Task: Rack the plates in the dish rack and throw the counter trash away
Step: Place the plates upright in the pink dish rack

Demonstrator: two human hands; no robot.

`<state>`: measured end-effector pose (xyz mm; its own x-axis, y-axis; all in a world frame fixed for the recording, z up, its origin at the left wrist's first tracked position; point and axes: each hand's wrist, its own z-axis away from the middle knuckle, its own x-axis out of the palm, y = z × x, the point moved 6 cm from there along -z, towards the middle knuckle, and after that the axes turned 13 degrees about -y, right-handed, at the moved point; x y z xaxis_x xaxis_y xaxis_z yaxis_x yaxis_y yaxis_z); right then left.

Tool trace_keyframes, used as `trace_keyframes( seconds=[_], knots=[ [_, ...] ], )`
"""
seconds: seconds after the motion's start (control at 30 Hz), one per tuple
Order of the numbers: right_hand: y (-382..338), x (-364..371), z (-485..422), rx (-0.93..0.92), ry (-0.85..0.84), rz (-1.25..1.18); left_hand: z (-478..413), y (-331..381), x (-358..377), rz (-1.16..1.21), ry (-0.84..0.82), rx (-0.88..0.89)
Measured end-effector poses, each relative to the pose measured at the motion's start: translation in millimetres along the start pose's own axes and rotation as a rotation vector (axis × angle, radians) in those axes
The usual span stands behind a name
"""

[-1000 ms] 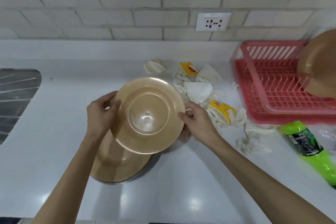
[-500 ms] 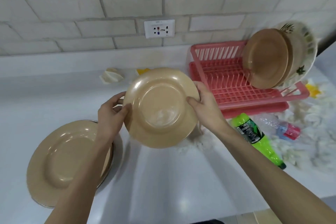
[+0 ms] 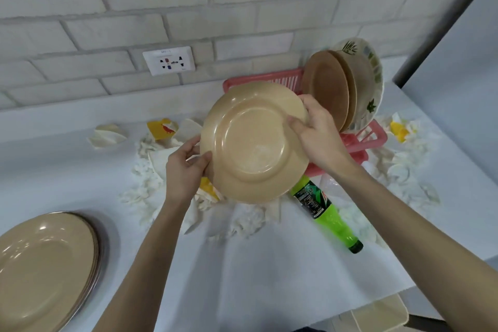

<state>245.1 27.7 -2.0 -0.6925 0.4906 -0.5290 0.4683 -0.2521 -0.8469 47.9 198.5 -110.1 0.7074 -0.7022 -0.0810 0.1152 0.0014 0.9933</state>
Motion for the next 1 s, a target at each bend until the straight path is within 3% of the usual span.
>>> trace_keyframes(
  seconds=[0.33, 0.5, 0.63, 0.8, 0.9, 1.0],
  knots=[
    [5, -81, -22, -0.047, 0.028, 0.067, -27, 14, 75, -0.026, -0.084, 0.042],
    [-6, -125, -42, -0.072, 0.072, 0.261, -41, 12, 122, -0.047, -0.153, 0.040],
    [-14, -152, -68, -0.065, 0.096, 0.461, -45, 15, 158, -0.176, -0.270, 0.070],
    [-22, -160, -101, -0.016, 0.037, 0.697, -38, 9, 187, -0.503, -0.423, 0.160],
    [-28, -153, -113, 0.052, -0.011, 0.804, -37, 4, 190, -0.684, -0.431, 0.172],
    [-31, -144, -122, 0.040, -0.041, 0.909, -36, 1, 189, -0.703, -0.422, 0.179]
  ],
)
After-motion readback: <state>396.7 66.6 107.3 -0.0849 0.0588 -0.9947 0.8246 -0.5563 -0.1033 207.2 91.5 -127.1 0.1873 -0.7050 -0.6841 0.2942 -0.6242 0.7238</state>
